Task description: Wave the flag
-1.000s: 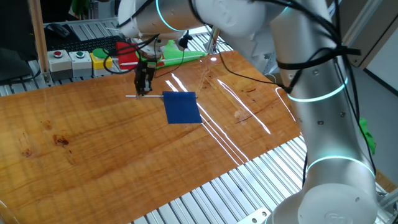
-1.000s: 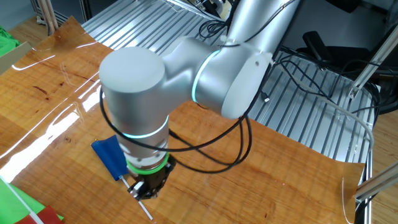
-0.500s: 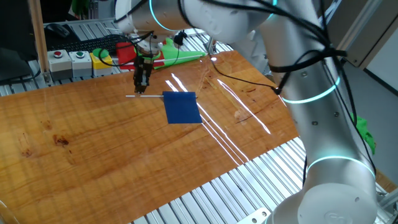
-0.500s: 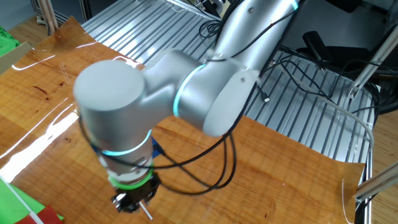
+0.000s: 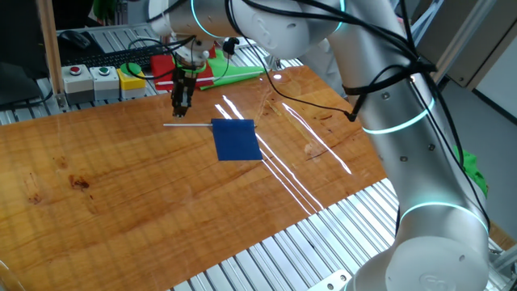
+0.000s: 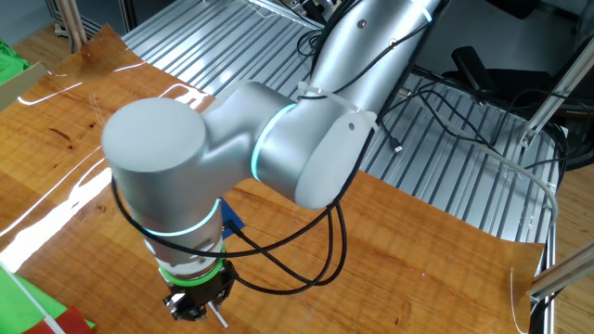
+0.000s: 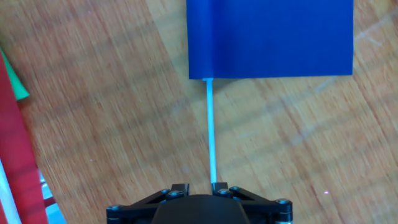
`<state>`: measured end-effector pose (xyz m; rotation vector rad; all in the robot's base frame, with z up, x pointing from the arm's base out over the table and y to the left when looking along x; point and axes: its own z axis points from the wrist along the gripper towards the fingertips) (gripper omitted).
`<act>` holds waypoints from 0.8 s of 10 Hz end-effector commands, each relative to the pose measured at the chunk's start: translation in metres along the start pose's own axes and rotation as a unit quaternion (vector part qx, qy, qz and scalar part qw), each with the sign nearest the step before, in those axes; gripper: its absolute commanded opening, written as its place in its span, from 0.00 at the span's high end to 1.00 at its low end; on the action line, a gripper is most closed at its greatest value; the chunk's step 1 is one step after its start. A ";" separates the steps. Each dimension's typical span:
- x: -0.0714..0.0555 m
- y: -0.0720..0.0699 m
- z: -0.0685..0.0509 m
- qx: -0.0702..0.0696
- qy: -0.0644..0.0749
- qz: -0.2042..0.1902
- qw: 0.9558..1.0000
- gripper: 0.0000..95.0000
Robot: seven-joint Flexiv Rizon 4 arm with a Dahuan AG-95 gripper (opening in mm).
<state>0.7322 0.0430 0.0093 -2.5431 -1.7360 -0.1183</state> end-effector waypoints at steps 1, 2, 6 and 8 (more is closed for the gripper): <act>0.000 0.002 0.001 0.005 -0.001 0.001 1.000 0.80; 0.001 0.001 0.001 0.007 -0.002 0.002 1.000 0.60; 0.001 -0.008 0.002 0.014 -0.005 -0.007 1.000 0.60; 0.000 -0.014 0.004 0.014 -0.003 -0.015 1.000 0.60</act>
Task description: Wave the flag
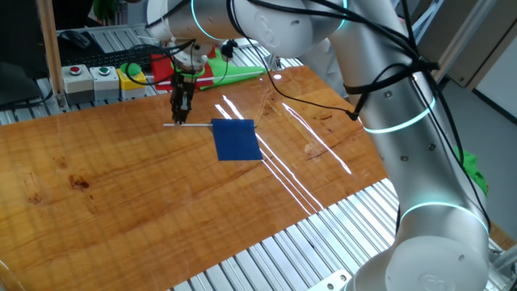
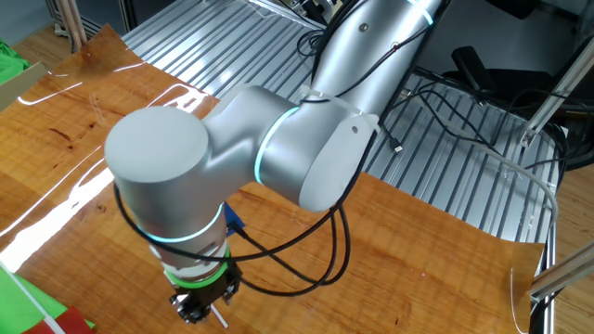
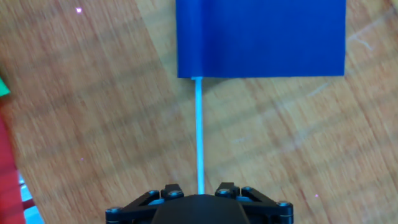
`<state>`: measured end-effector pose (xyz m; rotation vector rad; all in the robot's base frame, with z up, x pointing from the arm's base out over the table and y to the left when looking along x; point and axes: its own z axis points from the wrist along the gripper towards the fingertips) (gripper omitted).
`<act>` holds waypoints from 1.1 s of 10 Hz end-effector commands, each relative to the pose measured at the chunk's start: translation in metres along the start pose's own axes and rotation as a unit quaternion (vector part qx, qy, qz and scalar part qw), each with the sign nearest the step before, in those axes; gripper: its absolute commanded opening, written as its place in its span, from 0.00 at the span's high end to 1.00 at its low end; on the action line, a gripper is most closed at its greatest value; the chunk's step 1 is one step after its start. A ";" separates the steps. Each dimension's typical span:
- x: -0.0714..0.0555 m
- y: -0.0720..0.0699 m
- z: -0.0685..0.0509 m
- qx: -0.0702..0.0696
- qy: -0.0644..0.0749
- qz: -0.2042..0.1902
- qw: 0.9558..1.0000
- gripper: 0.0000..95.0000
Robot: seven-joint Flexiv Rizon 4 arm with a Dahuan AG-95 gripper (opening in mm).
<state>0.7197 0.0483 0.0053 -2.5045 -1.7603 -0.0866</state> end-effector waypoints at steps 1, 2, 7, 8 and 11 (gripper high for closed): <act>0.000 -0.001 0.000 0.000 0.000 -0.006 1.000 0.80; -0.001 -0.004 0.002 0.000 0.000 -0.008 1.000 0.80; -0.001 -0.006 0.003 -0.007 0.005 -0.013 1.000 0.80; -0.001 -0.006 0.003 -0.007 0.005 -0.013 1.000 0.80; -0.001 -0.006 0.003 -0.007 0.005 -0.013 1.000 0.80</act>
